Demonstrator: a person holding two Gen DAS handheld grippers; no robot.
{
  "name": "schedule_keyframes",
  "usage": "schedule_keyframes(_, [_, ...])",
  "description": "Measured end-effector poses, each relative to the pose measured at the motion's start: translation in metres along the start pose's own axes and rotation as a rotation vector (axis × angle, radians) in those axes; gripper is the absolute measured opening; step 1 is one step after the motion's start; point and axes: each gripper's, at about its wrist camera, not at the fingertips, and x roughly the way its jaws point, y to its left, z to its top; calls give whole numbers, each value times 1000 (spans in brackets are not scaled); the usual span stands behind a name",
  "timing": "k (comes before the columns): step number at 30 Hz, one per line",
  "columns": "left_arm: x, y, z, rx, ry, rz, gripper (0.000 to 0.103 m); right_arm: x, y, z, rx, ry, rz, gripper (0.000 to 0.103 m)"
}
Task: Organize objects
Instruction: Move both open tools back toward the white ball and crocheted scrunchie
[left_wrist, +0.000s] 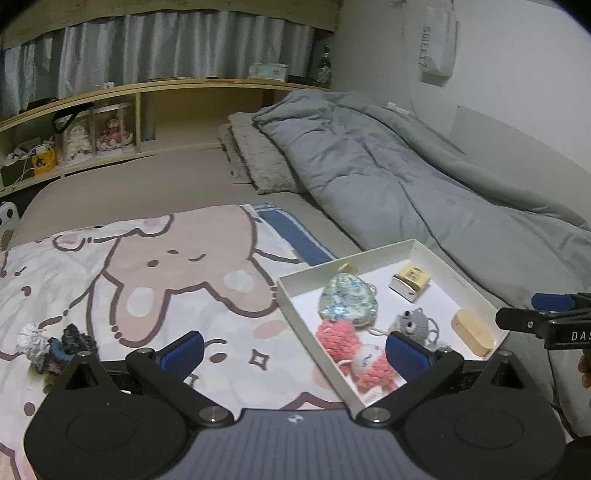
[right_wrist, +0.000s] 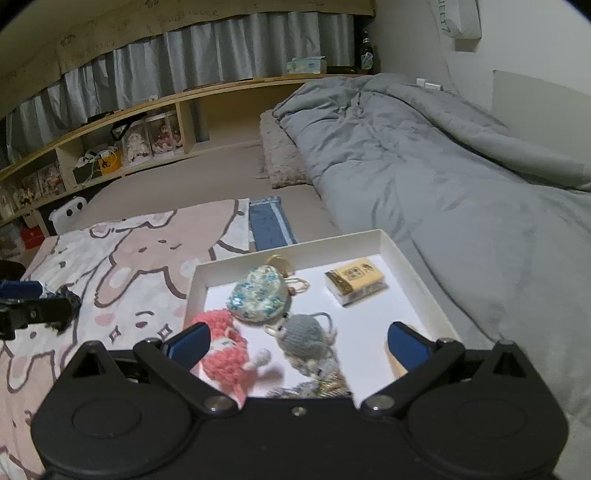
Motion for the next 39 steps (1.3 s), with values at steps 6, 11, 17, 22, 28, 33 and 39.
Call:
schedule_keyframes(6, [-5,25,4,-23,-19,42,103,16,24,9,-23,-2,32,103])
schedule_keyframes(11, [-8,48,7,-46,-32,89,103,31,51,17,-47,-4,69,103])
schedule_keyframes(17, [-9,76,9,-76,-43,145,103,53,87,26,-93,-1,125,103])
schedule_keyframes(22, [-8,102,10,-120,-46,204,103,70,115,32,-126,-1,168,103])
schedule_keyframes(28, [-10,137,9,-186,-60,273,103,92,151,37,-146,6,228,103])
schedule_keyframes(33, [-11,165,9,-244,-72,366,103,109,178,38,-163,8,270,103])
schedule_keyframes(39, [-10,192,6,-291,-68,431,103,131,210,38,-178,20,317,103])
